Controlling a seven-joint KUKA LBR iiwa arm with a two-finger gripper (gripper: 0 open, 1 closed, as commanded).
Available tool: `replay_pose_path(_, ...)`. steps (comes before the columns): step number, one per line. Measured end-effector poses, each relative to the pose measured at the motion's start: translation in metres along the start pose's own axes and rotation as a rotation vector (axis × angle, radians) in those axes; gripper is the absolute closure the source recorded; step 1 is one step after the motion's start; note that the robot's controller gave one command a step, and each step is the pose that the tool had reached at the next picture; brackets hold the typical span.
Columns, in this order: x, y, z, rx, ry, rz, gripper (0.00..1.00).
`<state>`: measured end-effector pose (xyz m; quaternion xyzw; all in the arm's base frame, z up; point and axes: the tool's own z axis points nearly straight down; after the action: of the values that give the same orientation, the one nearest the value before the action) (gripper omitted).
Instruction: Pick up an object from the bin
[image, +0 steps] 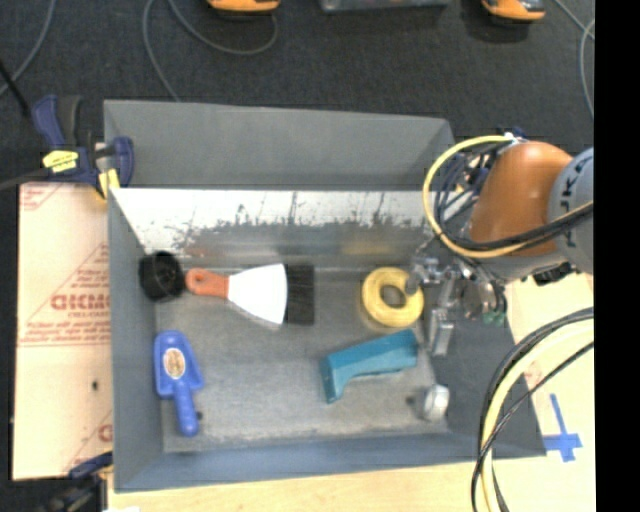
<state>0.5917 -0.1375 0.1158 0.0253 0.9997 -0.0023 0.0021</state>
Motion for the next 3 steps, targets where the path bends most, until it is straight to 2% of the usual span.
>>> replay_pose_path(1, -0.007, 0.014, -0.016, 0.001, -0.015, -0.001, 0.00)
replay_pose_path(2, -0.005, 0.019, 0.010, 0.000, -0.001, -0.102, 0.00)
replay_pose_path(3, -0.008, 0.024, 0.025, 0.004, -0.006, -0.361, 0.00)
